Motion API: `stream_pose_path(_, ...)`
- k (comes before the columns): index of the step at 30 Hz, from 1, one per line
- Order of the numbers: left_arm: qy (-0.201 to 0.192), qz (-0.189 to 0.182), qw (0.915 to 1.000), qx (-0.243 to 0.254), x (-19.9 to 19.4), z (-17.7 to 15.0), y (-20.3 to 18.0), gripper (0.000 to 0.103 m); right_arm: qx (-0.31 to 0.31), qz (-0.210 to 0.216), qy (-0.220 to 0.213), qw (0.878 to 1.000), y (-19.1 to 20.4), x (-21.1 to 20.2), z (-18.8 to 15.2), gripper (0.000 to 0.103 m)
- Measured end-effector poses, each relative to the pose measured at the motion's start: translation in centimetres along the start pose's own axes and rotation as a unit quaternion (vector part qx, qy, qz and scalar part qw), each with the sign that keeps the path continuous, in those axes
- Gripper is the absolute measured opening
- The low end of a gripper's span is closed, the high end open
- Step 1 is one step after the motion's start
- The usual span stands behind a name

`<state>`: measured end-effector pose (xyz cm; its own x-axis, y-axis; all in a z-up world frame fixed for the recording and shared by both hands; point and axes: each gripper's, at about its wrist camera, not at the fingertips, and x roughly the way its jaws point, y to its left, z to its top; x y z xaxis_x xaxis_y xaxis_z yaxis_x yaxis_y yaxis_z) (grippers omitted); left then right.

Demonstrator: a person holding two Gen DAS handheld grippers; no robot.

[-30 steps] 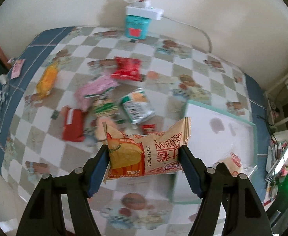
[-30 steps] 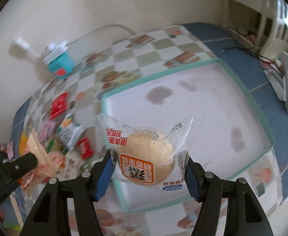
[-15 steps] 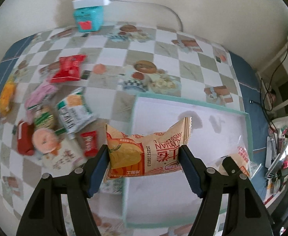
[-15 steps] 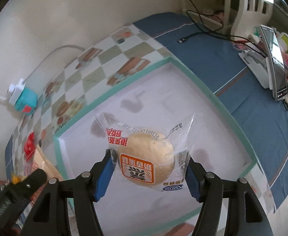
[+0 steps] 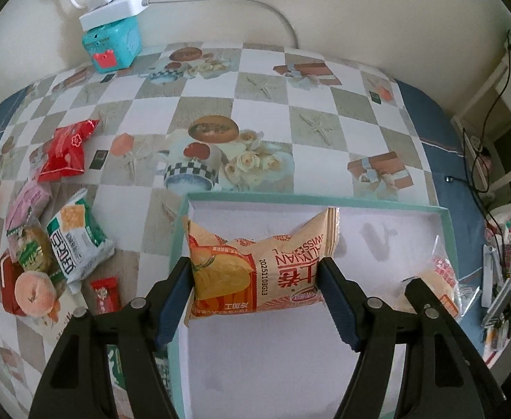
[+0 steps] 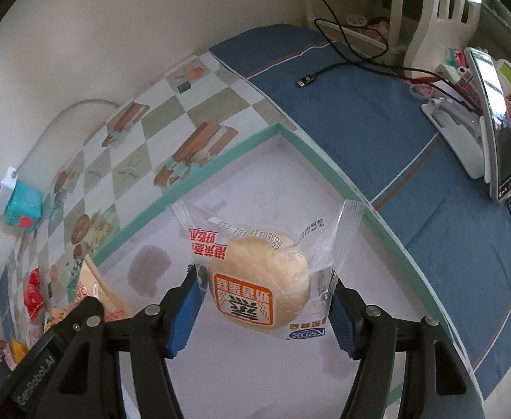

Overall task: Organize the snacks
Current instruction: 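Carry both snacks over the white tray and open both tools to drop them, then move both tools back toward the snack pile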

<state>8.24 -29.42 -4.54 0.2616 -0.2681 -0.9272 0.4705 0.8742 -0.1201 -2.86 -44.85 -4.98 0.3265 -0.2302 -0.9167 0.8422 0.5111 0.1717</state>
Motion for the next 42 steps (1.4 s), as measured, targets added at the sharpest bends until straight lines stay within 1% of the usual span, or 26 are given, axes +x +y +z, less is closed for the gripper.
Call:
stream_pose_path(3, 0.004, -0.005, 1.0, -0.004, 0.3, 0.2, 0.3, 0.074, -0.008, -0.003, -0.003, 1.0, 0.3, 0.3, 0.3, 0.07)
stream_pose_path(6, 0.004, -0.001, 1.0, -0.008, 0.2, 0.3, 0.6, 0.076, -0.01, -0.008, -0.002, 1.0, 0.3, 0.3, 0.4, 0.071)
stream_pose_path(8, 0.004, -0.001, 0.9999, -0.011, 0.1, 0.3, 0.8, 0.076, -0.011, -0.004, 0.003, 1.0, 0.3, 0.2, 0.3, 0.076)
stream_pose_path(9, 0.005, -0.004, 0.9999, -0.012, -0.1, 0.3, 1.0, 0.076, -0.01, -0.004, 0.004, 1.0, 0.3, 0.2, 0.3, 0.077)
stream_pose_path(11, 0.004, -0.008, 0.9999, -0.014, -0.4, 0.4, 1.1, 0.076, -0.008, -0.008, 0.004, 1.0, 0.2, -0.2, 0.4, 0.077)
stream_pose_path(17, 0.004, -0.012, 0.9996, -0.023, -1.4, 0.3, 1.7, 0.077, -0.01, -0.004, 0.001, 1.0, 0.2, -1.1, 0.4, 0.079)
stream_pose_path(18, 0.003, -0.011, 0.9997, -0.023, -1.6, 0.2, 1.8, 0.08, -0.013, -0.004, 0.0, 1.0, 0.2, -1.3, 0.4, 0.08)
stream_pose_path(19, 0.001, -0.009, 0.9997, -0.024, -1.8, 0.2, 2.0, 0.084, -0.017, -0.004, -0.003, 1.0, 0.3, -1.5, 0.3, 0.083)
stream_pose_path(20, 0.0, -0.009, 0.9997, -0.024, -1.9, 0.1, 2.1, 0.086, -0.019, -0.003, -0.005, 1.0, 0.4, -1.7, 0.2, 0.089)
stream_pose_path(22, -0.001, -0.01, 0.9996, -0.026, -2.3, 0.1, 2.5, 0.092, -0.023, -0.003, -0.01, 1.0, 0.5, -2.0, 0.1, 0.098)
stream_pose_path(24, -0.002, -0.012, 0.9995, -0.029, -2.6, 0.0, 2.9, 0.093, -0.026, -0.003, -0.012, 1.0, 0.6, -2.2, -0.1, 0.099)
stream_pose_path(27, -0.008, -0.005, 0.9993, -0.037, -3.1, -0.1, 3.7, 0.093, -0.03, -0.006, -0.015, 0.999, 0.7, -2.5, -0.3, 0.102)
stream_pose_path(37, -0.041, 0.025, 0.9973, -0.055, -6.1, -0.8, 6.9, 0.093, -0.037, -0.02, -0.033, 0.999, 0.5, -4.6, -1.3, 0.103)
stream_pose_path(42, -0.061, 0.021, 0.9954, -0.071, -7.8, -1.7, 8.5, 0.093, -0.051, -0.012, -0.043, 0.998, 1.0, -5.9, -2.5, 0.103)
